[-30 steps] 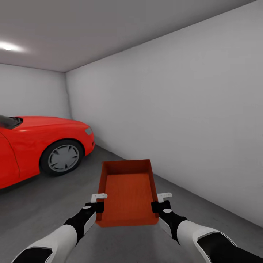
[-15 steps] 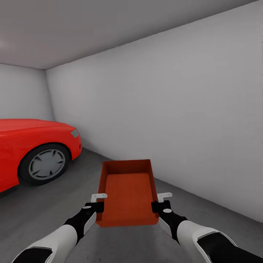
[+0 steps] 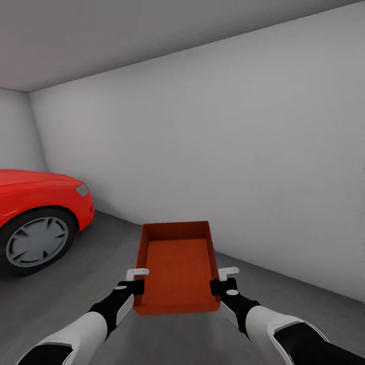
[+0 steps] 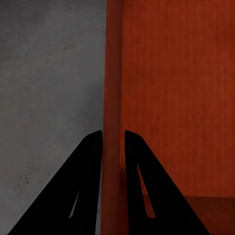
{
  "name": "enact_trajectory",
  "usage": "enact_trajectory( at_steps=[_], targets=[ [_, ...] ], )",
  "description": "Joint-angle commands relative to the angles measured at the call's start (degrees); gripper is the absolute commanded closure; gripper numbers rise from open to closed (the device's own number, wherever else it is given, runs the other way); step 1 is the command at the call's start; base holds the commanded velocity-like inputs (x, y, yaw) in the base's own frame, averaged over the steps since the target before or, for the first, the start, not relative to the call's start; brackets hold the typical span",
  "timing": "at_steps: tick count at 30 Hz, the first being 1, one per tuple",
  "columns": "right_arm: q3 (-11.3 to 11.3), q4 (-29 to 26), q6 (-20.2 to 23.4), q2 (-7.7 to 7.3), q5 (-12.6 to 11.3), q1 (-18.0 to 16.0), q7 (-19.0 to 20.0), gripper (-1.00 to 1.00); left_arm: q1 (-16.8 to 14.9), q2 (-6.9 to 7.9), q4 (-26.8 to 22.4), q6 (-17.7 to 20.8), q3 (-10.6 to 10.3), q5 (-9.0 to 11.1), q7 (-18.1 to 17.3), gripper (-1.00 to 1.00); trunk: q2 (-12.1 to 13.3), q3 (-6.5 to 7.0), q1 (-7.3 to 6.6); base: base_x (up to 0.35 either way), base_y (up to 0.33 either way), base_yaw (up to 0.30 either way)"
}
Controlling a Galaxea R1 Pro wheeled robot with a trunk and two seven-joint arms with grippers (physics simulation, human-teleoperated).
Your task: Move the two storage containers from the living room to the garage. In the garage, place one container on the floor and stack the other container on top of it (either order is fine).
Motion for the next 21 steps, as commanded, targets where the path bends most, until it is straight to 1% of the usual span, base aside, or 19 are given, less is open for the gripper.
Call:
enact_trajectory(
  at_steps=[1,6,21],
  targets=[
    [-2.5,0.1,-0.1,0.68,-0.1,0.0,1.8,1.0,0.0,0.0,-0.3,0.4,1.7,-0.7,3.1,1.0,-0.1,-0.08,0.02,0.134,0.097,-0.246],
    [-2.5,0.1,0.0,0.67,-0.1,0.0,1.8,1.0,0.0,0.01,-0.3,0.4,1.7,-0.7,3.1,1.0,-0.1,-0.08,0.02,0.049,0.035,-0.246],
    [-2.5,0.1,0.0,0.67,-0.1,0.0,1.8,1.0,0.0,-0.07,-0.4,0.4,1.7,-0.7,3.1,1.0,-0.1,-0.08,0.02,0.002,0.002,-0.246]
  ],
)
